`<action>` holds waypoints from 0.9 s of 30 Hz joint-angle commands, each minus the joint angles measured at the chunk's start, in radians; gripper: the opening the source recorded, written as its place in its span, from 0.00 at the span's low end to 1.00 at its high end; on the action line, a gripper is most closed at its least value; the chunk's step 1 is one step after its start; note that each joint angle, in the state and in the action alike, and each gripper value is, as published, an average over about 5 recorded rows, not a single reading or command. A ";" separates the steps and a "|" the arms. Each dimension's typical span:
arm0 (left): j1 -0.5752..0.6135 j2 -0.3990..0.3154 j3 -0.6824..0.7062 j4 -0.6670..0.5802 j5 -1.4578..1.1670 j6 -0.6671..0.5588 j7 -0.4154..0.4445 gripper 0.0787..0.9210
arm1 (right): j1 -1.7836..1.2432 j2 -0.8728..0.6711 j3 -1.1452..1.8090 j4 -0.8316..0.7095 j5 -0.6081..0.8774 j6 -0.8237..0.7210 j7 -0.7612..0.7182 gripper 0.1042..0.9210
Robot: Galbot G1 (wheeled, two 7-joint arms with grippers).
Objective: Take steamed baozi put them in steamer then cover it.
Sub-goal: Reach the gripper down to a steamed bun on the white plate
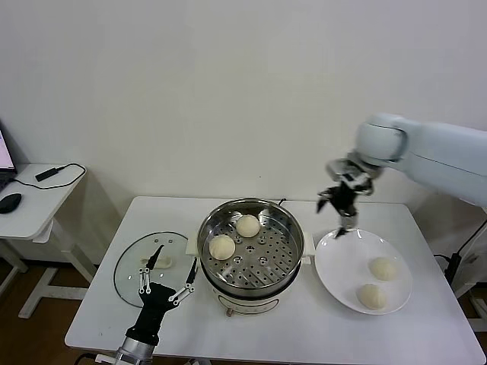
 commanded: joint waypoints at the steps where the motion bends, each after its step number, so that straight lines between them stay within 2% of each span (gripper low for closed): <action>1: 0.000 0.000 0.001 -0.001 0.005 0.001 -0.001 0.88 | -0.284 -0.237 0.105 -0.016 -0.180 0.082 -0.018 0.88; 12: 0.010 0.001 0.000 -0.010 0.016 0.004 -0.003 0.88 | -0.520 -0.189 0.265 -0.071 -0.230 0.060 0.045 0.88; 27: 0.015 0.002 -0.009 -0.009 0.016 0.001 -0.006 0.88 | -0.576 -0.114 0.304 -0.143 -0.227 0.047 0.072 0.88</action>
